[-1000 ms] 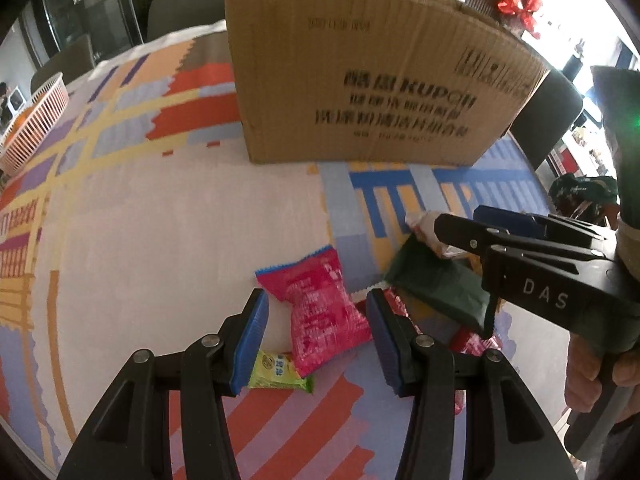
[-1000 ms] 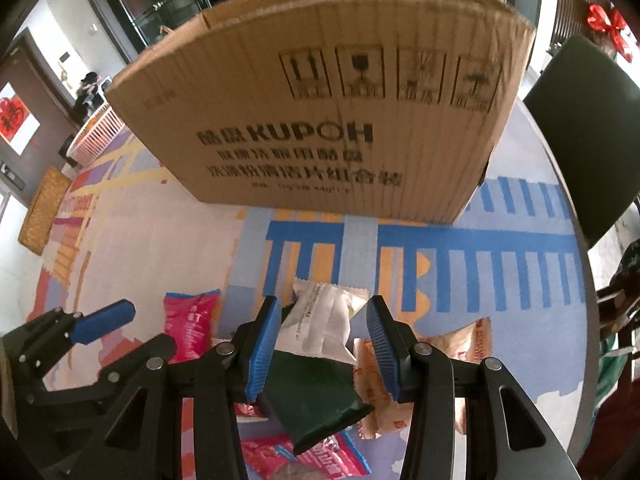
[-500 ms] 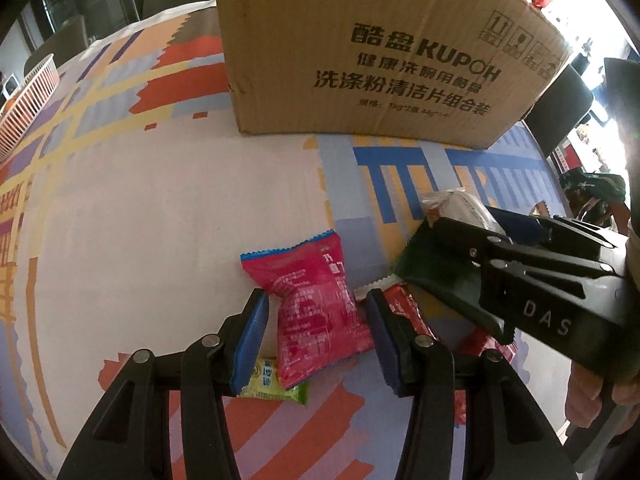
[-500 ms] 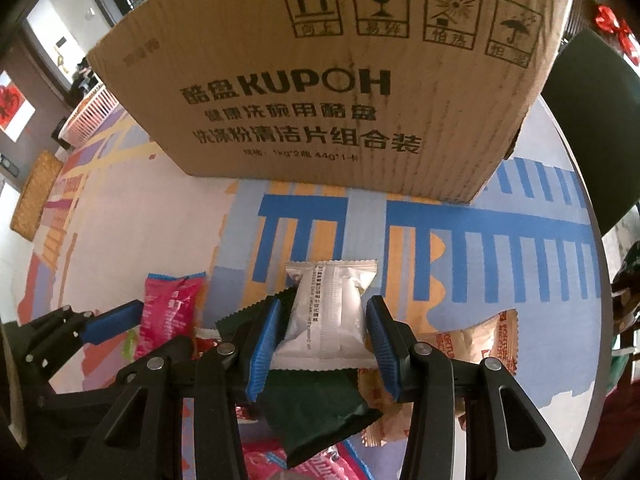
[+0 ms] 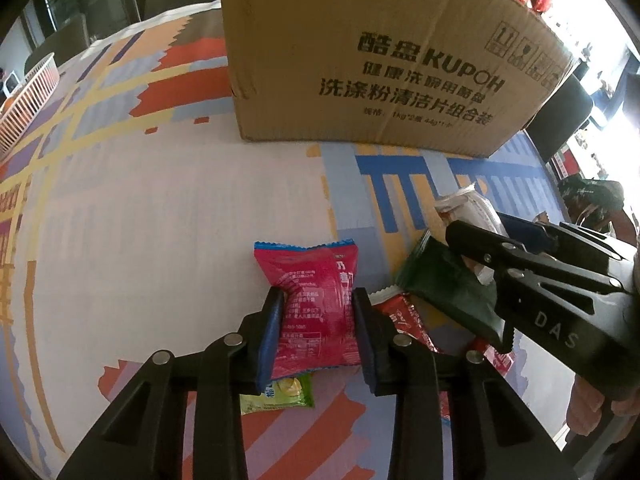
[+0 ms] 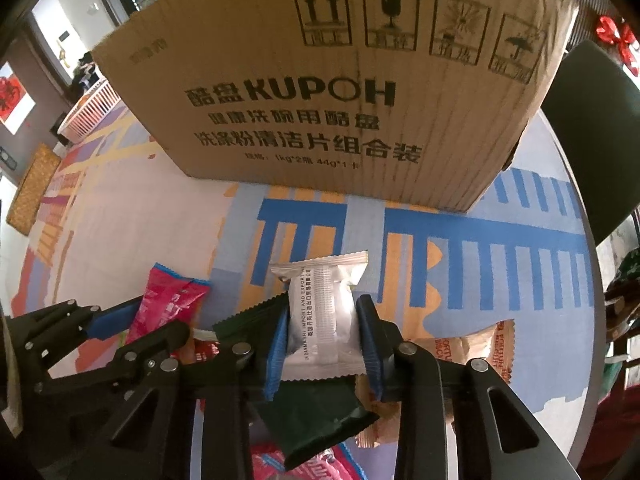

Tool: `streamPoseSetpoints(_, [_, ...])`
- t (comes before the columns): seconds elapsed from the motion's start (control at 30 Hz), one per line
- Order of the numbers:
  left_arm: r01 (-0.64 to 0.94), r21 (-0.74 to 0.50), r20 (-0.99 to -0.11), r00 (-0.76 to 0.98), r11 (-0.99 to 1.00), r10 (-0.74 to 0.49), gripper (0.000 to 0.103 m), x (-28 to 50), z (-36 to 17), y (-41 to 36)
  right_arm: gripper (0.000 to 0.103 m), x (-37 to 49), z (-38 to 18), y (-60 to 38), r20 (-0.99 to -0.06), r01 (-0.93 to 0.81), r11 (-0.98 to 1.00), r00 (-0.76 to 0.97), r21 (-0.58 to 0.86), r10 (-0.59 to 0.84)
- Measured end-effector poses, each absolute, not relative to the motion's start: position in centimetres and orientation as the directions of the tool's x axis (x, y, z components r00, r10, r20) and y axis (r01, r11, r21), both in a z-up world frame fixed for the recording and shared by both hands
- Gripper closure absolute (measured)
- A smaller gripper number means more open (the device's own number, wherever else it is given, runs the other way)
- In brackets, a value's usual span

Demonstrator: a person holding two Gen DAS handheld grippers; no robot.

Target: Organize snacks

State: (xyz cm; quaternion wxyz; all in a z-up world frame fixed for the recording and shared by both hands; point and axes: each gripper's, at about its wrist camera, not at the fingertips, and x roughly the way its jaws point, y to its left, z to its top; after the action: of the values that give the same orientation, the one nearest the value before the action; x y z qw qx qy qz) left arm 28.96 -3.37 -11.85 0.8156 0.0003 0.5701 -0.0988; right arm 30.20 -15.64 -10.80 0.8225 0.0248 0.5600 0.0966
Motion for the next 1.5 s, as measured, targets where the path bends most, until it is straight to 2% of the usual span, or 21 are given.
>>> streamPoseSetpoints(0.47, [0.175, -0.144, -0.87, 0.447, 0.974, -0.209, 0.069, 27.3, -6.5, -2.9, 0.069, 27.8, -6.4, -16.1, -0.862, -0.153, 0.978, 0.466, 0.141, 0.198])
streamPoseSetpoints(0.9, [0.222, -0.161, -0.78, 0.568, 0.962, -0.262, 0.069, 26.6, 0.2, -3.3, 0.069, 26.3, 0.3, -17.3, -0.763, -0.158, 0.976, 0.609, 0.148, 0.214])
streamPoseSetpoints(1.5, [0.253, -0.123, -0.693, 0.67, 0.96, -0.266, 0.069, 30.1, 6.6, -3.6, 0.069, 28.4, 6.6, -18.3, -0.663, -0.14, 0.98, 0.722, 0.141, 0.198])
